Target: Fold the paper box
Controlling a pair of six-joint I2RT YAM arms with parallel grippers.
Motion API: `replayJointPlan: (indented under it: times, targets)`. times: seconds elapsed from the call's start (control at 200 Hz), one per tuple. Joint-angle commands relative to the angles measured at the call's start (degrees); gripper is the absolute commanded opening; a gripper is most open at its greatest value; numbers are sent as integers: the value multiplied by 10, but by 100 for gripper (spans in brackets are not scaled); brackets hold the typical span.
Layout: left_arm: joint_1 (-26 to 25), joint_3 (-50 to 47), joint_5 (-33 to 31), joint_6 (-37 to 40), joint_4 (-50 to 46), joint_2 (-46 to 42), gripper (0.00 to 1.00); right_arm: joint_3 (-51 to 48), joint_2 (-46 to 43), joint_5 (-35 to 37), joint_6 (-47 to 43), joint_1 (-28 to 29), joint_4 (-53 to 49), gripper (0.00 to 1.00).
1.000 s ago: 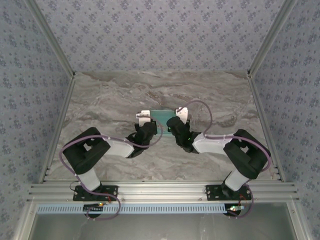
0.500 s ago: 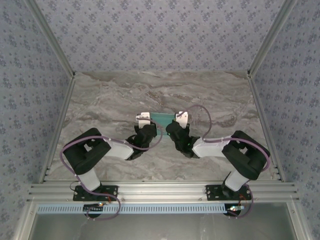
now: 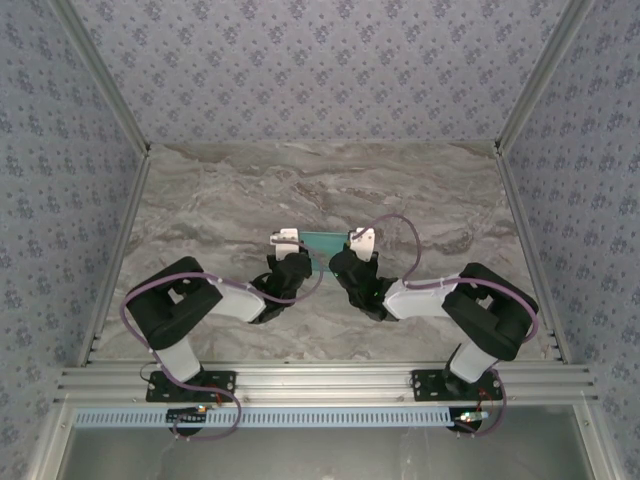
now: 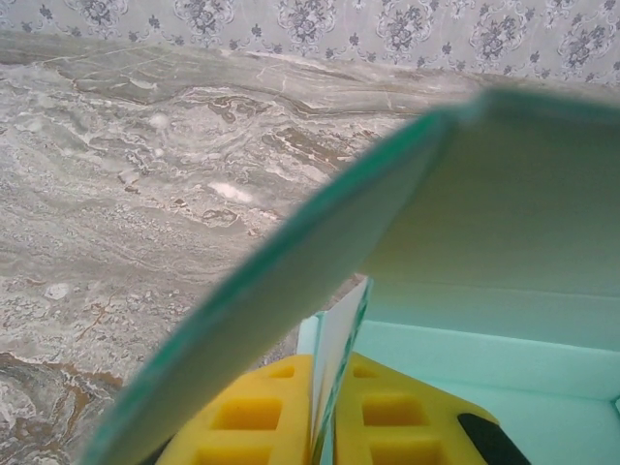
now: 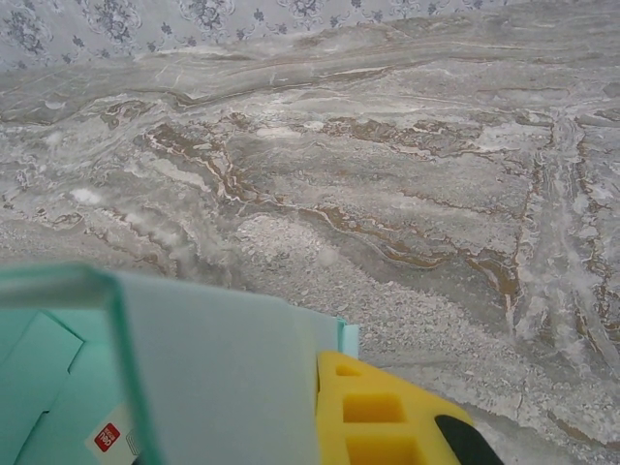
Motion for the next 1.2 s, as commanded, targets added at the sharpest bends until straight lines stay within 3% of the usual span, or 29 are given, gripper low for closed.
replayJointPlan:
  times: [0.0, 0.445, 0.675, 1.049, 1.194]
  targets:
    - [8, -25, -42, -15, -64, -6, 13, -22, 8, 43, 29, -4, -70, 4]
    - [8, -30, -23, -20, -86, -44, 35, -9, 11, 44, 28, -3, -87, 4]
    - [8, -29, -3, -29, -127, -78, 59, -4, 11, 50, 28, -4, -100, 3]
    - [9, -57, 27, -15, -181, -184, 67, 15, 13, 50, 23, -6, -118, 3]
    - [36, -48, 126, 40, -208, -223, 69, 22, 10, 37, 12, -14, -122, 3]
